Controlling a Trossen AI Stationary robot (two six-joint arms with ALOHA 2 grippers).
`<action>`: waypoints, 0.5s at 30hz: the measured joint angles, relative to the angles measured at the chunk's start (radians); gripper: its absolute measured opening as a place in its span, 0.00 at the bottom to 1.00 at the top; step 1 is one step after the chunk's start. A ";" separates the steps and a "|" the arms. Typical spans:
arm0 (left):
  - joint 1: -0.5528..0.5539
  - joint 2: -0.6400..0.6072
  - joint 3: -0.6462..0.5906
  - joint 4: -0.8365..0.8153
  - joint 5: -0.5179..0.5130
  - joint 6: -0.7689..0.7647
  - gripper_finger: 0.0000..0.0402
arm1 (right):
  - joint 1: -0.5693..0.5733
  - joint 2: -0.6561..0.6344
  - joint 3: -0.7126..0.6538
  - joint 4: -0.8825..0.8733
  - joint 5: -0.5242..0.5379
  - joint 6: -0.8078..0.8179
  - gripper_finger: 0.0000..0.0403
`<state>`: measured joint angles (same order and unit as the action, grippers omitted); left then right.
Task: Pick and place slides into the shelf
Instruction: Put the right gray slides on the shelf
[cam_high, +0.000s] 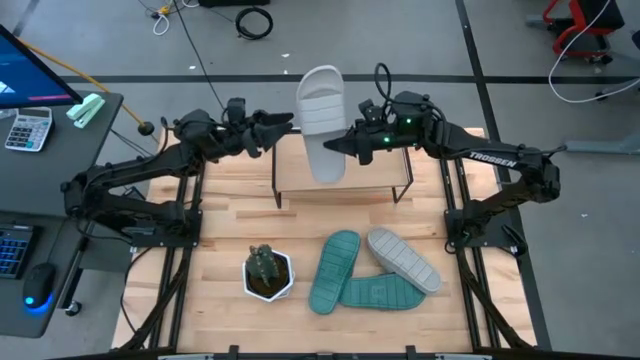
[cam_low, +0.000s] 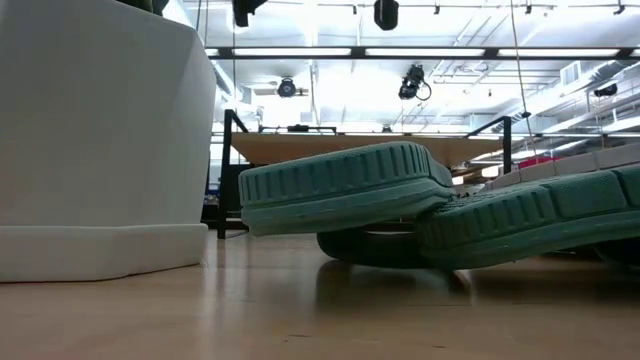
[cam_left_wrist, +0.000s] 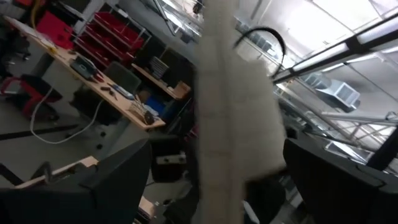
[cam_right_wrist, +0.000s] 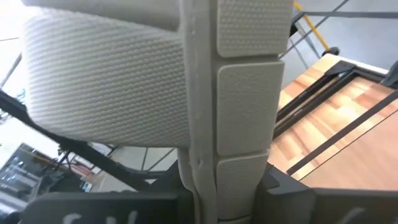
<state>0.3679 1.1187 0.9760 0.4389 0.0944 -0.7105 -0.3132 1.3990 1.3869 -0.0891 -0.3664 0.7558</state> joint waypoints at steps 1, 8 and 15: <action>0.005 0.000 0.000 0.000 0.003 -0.003 0.92 | 0.004 0.003 0.000 0.001 -0.001 0.003 0.17; 0.012 0.015 -0.002 0.009 0.017 -0.015 0.94 | 0.023 0.012 0.001 0.010 -0.002 0.012 0.16; -0.002 0.024 -0.002 0.053 0.019 -0.037 0.99 | 0.024 0.034 0.002 0.020 -0.002 0.027 0.16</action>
<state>0.3664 1.1423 0.9741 0.4918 0.1131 -0.7479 -0.2893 1.4326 1.3884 -0.0689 -0.3687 0.7826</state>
